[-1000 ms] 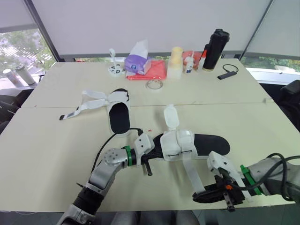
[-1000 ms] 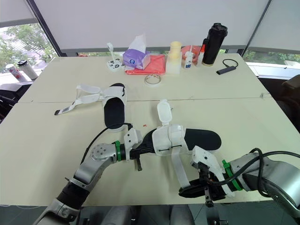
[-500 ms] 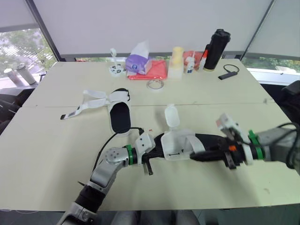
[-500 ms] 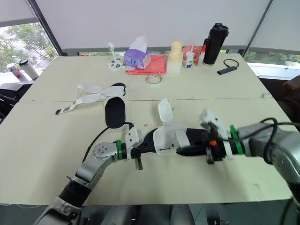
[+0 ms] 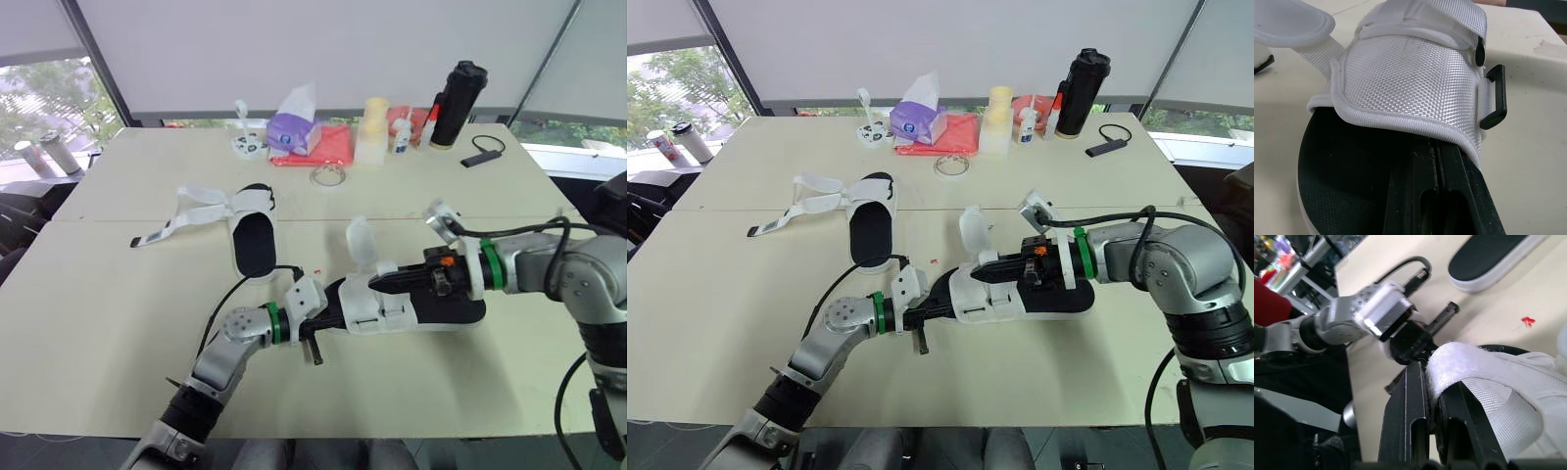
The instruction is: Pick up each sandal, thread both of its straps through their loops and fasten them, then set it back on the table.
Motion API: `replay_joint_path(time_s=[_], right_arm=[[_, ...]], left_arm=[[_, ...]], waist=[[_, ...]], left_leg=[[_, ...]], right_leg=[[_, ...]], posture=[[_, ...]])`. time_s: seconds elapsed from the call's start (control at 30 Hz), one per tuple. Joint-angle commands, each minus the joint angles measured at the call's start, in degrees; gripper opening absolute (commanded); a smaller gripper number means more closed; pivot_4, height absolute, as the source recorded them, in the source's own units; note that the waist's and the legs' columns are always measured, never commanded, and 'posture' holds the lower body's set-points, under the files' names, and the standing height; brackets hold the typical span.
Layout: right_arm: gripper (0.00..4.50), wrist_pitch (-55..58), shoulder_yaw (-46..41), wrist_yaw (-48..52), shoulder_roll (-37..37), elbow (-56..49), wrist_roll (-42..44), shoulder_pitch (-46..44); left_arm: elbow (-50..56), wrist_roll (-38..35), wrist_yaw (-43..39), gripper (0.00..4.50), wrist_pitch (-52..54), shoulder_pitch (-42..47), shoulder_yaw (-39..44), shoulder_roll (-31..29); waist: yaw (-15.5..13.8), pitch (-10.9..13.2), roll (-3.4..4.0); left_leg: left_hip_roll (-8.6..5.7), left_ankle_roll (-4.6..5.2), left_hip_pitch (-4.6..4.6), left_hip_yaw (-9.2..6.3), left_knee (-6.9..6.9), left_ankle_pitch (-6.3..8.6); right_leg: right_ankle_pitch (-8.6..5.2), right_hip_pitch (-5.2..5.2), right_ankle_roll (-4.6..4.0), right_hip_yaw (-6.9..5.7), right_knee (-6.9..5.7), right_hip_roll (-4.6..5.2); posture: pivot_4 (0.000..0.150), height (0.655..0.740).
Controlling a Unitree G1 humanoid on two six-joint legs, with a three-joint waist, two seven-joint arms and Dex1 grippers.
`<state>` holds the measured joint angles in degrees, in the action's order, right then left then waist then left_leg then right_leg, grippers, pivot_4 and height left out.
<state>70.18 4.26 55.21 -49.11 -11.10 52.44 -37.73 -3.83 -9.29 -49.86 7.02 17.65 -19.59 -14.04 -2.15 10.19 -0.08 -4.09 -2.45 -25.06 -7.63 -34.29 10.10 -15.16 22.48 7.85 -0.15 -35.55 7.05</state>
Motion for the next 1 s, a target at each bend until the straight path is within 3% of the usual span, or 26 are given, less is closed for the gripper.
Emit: replay_joint_path(time_s=[0.03,0.1,0.13,0.23,0.4,0.43,0.6,0.77,1.0], right_arm=[[0.06,-0.4,-1.3,-0.5,0.3,0.9,-1.2,-1.8],[0.06,-0.4,-1.5,-0.8,0.7,1.8,-1.9,-1.8],[0.36,-0.6,-1.6,-0.9,0.8,2.2,-2.2,-1.8],[1.51,-1.2,-2.4,-1.9,1.4,3.9,-3.5,-2.1],[4.15,-2.0,-3.1,-2.7,2.1,5.0,-4.9,-2.2],[4.48,-2.0,-3.8,-3.9,2.9,5.6,-5.1,-2.4],[4.48,-3.2,-5.0,-7.3,4.6,5.6,-7.4,-2.4],[4.48,-4.5,-6.5,-10.6,6.2,11.9,-10.5,-7.1],[4.48,-3.8,-4.4,-9.5,6.2,14.0,-12.8,-8.1]], left_arm=[[-1.3,1.6,0.9,0.0,1.1,-1.2,-0.6,-0.7],[-1.2,1.6,0.9,0.0,1.1,-1.3,-0.6,-0.7],[-1.2,1.6,1.0,0.0,1.1,-1.3,-0.6,-0.7],[-1.1,1.6,1.1,0.0,1.2,-1.4,-0.6,-0.7],[-0.8,1.5,1.2,0.0,1.3,-1.6,-0.6,-0.7],[-0.8,1.5,1.2,0.0,1.4,-1.6,-0.6,-0.7],[-0.9,1.5,1.0,0.0,1.4,-1.5,-0.8,-0.6],[-1.1,1.5,0.9,0.0,1.3,-1.3,-0.9,-0.5],[-1.1,1.5,1.2,0.0,1.5,-1.3,-1.0,-0.2]], waist=[[0.0,0.0,0.0],[0.0,0.0,0.0],[0.0,0.0,0.0],[0.0,0.0,0.0],[0.1,0.0,0.0],[0.0,0.0,0.0],[0.0,0.0,0.01],[0.1,0.0,0.01],[0.0,0.0,0.01]], left_leg=[[0.0,0.0,0.0,0.0,0.0,0.0],[0.0,0.0,0.0,0.0,0.0,0.0],[0.0,0.0,0.0,0.0,0.0,0.0],[0.0,0.0,0.0,0.0,-0.01,0.0],[0.0,0.0,0.02,0.0,-0.01,0.0],[0.0,0.0,0.02,0.0,-0.01,0.0],[0.01,0.0,0.02,0.0,-0.01,0.0],[0.01,0.0,0.02,0.01,-0.01,-0.01],[0.0,-0.01,0.02,0.0,-0.01,-0.01]], right_leg=[[0.0,0.0,0.0,0.0,0.0,0.0],[0.01,0.01,0.02,0.0,-0.01,0.0],[0.02,0.01,0.03,0.0,-0.01,0.0],[0.02,0.01,0.04,0.0,-0.03,-0.02],[0.07,0.01,0.14,0.01,-0.03,-0.03],[0.08,0.02,0.14,0.01,-0.04,-0.03],[0.08,0.02,0.16,0.01,-0.07,-0.05],[0.08,0.05,0.15,0.03,-0.13,-0.05],[0.09,0.07,0.18,0.03,-0.18,-0.05]], posture=[[0.15,0.74],[0.15,0.74],[0.15,0.74],[0.15,0.74],[0.15,0.74],[0.15,0.74],[0.15,0.74],[0.15,0.74],[0.15,0.74]])
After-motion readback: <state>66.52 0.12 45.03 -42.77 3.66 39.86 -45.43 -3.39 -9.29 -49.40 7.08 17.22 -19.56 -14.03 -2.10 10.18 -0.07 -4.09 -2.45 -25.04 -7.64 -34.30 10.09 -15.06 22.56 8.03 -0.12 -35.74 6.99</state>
